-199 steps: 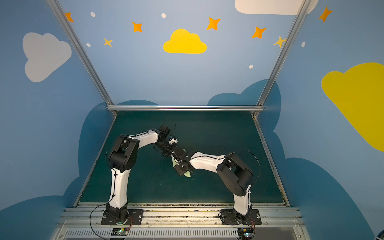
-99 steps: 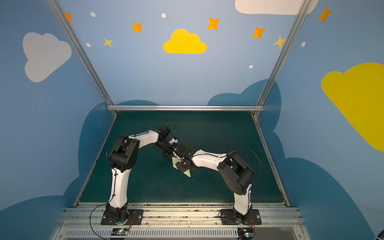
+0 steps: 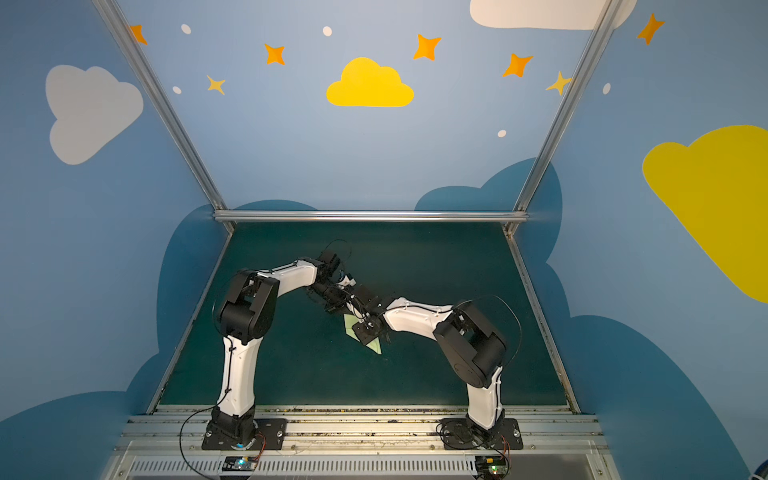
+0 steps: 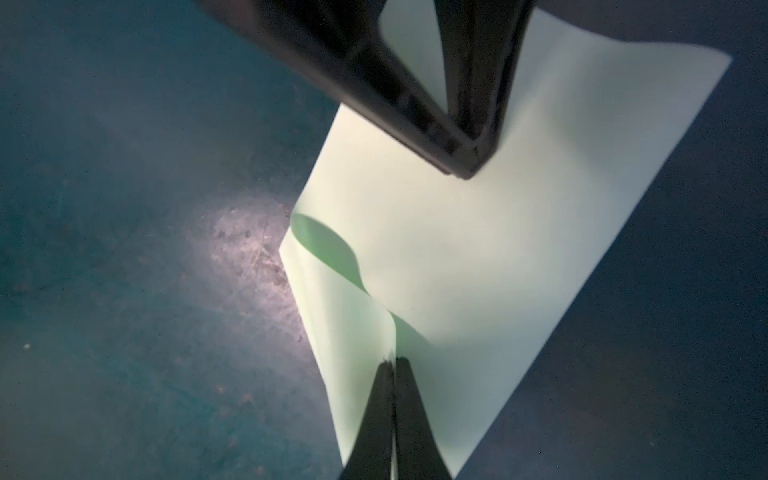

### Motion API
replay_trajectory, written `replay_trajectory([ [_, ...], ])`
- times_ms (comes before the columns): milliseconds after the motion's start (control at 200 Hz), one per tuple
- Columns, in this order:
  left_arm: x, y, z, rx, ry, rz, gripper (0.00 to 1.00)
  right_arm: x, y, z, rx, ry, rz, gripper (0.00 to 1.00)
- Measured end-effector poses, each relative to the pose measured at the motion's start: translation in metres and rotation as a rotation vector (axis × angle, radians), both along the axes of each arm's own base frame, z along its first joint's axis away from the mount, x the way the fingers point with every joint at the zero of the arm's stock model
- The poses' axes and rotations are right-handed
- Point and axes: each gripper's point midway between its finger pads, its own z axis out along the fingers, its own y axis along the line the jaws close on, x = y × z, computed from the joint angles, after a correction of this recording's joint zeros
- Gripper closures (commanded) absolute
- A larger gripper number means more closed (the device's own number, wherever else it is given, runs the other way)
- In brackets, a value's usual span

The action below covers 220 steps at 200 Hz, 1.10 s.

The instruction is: Fold a paper plane with a square sheet of paper (fold left side to right side)

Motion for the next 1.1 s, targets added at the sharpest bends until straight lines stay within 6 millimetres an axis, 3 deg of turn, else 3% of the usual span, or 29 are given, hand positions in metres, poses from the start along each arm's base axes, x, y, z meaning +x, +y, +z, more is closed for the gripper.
replay_trajectory([
  [766, 0.0, 0.0, 0.0, -0.017, 0.015, 0.005, 0.96, 0.002, -0.002, -0.003, -0.006, 0.027, 0.024, 1.0],
  [1101, 0.0, -0.001, 0.0, -0.013, 0.014, -0.005, 0.96, 0.015, -0.006, -0.003, 0.006, 0.031, -0.021, 1.0],
])
